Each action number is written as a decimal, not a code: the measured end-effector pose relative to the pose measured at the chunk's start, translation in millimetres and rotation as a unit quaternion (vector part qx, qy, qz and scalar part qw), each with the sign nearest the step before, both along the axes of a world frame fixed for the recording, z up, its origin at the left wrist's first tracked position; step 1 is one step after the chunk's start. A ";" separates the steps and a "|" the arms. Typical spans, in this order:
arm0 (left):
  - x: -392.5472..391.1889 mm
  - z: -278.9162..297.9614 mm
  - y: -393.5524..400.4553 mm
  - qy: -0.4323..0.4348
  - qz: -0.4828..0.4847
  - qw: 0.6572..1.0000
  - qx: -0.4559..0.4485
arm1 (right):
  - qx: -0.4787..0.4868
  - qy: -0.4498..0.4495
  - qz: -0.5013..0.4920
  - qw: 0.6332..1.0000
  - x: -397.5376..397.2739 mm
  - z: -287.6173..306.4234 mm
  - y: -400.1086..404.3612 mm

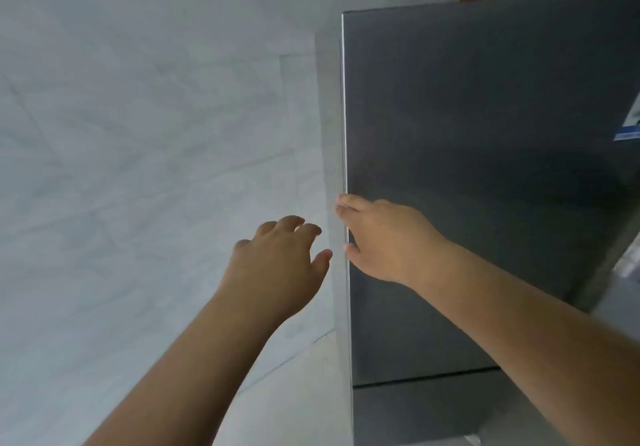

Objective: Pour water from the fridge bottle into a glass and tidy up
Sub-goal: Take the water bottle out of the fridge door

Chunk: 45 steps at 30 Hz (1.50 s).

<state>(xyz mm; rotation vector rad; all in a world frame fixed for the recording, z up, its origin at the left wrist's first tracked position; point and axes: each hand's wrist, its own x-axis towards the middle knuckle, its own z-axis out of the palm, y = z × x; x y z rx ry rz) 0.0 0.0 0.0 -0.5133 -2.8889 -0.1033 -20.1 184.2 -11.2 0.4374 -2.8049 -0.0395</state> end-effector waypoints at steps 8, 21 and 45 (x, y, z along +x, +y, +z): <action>-72.3 -16.7 16.2 -0.046 -0.054 0.997 0.032 | 0.060 0.010 -0.060 0.996 -47.6 -2.8 -9.1; -145.9 -60.9 15.2 -0.249 -0.260 0.892 0.273 | 0.079 0.001 -0.239 0.968 -46.6 -21.7 -65.1; -158.7 -86.3 94.8 -0.073 -0.581 0.796 0.154 | 0.001 0.112 -0.538 0.835 120.8 -43.2 -72.6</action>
